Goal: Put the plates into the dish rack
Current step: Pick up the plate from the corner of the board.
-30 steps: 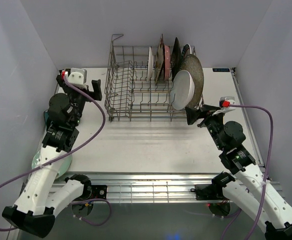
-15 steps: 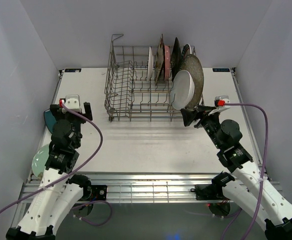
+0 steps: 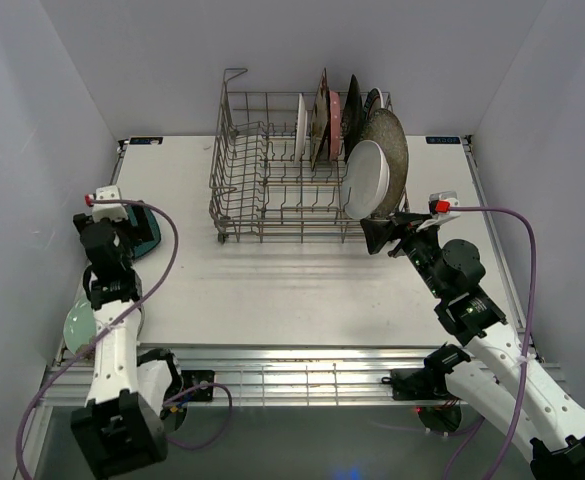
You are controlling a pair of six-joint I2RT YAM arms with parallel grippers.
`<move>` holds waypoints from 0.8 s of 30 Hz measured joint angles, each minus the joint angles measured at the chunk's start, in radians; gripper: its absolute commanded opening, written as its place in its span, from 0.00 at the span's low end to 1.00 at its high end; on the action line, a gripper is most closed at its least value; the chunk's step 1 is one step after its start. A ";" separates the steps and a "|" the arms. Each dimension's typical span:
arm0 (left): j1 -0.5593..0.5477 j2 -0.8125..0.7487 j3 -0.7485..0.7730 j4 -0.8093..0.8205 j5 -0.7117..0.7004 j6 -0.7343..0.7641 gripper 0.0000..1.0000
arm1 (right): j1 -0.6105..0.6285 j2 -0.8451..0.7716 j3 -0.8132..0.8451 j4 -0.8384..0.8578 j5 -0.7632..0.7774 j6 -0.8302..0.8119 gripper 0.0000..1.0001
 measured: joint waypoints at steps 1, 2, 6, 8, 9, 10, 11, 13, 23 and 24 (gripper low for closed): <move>0.070 0.033 0.001 0.005 0.070 -0.016 0.98 | 0.000 0.000 0.000 0.000 -0.001 0.000 0.97; 0.130 0.064 0.001 0.005 0.137 -0.029 0.98 | 0.000 0.000 0.000 0.000 -0.001 0.000 0.97; 0.285 0.190 0.016 -0.002 0.346 -0.079 0.98 | 0.000 0.000 0.000 0.001 -0.003 0.000 0.97; 0.338 0.233 0.025 -0.002 0.407 -0.106 0.98 | 0.000 0.001 -0.001 0.007 -0.003 0.000 0.97; 0.357 0.249 0.026 -0.002 0.423 -0.118 0.98 | 0.000 0.002 -0.001 0.010 -0.003 0.000 0.97; 0.375 0.259 0.027 -0.002 0.435 -0.129 0.98 | 0.000 0.003 -0.001 0.012 -0.003 0.000 0.97; 0.389 0.266 0.027 -0.002 0.438 -0.139 0.98 | 0.000 0.004 -0.001 0.015 -0.003 0.000 0.97; 0.409 0.274 0.027 -0.002 0.436 -0.156 0.98 | 0.000 0.008 -0.001 0.019 -0.004 0.000 0.98; 0.538 0.424 0.029 0.007 0.459 -0.198 0.98 | 0.000 0.013 -0.003 0.022 -0.015 0.000 0.98; 0.551 0.449 0.029 0.006 0.462 -0.198 0.98 | 0.000 0.012 -0.003 0.022 -0.016 0.000 0.98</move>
